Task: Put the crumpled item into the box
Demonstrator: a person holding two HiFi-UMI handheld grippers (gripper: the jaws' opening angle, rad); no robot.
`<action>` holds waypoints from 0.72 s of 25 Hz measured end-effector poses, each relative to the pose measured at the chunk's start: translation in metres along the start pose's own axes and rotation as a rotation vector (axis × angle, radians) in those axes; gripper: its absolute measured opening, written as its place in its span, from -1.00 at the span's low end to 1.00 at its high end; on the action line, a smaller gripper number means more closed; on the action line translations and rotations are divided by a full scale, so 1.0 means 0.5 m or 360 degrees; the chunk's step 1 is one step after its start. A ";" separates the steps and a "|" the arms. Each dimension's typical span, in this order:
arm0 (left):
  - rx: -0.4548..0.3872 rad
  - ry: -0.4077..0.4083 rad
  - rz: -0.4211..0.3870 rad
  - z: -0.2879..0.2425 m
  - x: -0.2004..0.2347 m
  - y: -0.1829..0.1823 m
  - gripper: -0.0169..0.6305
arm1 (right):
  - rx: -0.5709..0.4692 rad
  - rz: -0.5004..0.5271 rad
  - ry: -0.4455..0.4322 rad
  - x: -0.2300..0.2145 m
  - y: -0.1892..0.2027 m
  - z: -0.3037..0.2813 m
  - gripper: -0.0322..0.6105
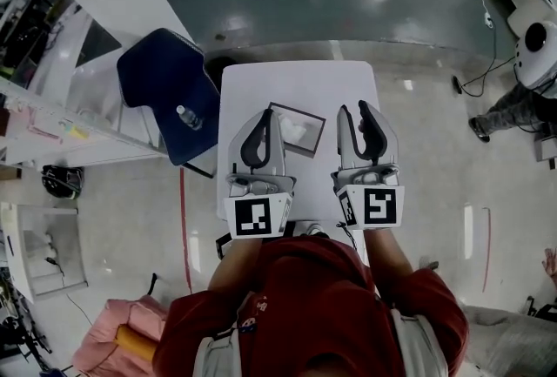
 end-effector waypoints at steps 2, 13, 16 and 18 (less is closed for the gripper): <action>-0.0003 -0.0004 0.0001 0.001 0.003 0.000 -0.94 | 0.0006 0.0004 -0.0015 0.005 0.002 -0.005 -0.55; -0.0010 -0.0039 -0.0010 0.013 0.019 -0.009 -0.94 | 0.0006 0.0002 -0.0114 0.041 0.005 -0.014 -0.81; -0.0019 -0.0044 -0.0016 0.013 0.017 -0.013 -0.94 | 0.0000 0.0016 -0.0132 0.044 0.002 -0.013 -0.87; -0.0022 -0.0041 -0.0019 0.012 0.018 -0.014 -0.94 | 0.0003 0.0020 -0.0143 0.048 0.002 -0.016 -0.89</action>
Point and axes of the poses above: the fingertips, and each gripper's own axes: z backward along the fingers, x to its left, y out of its underside, the point moved 1 cm from there along z, backward along the fingers, and after that the axes turned 3 degrees about -z, right-handed, at the moved point
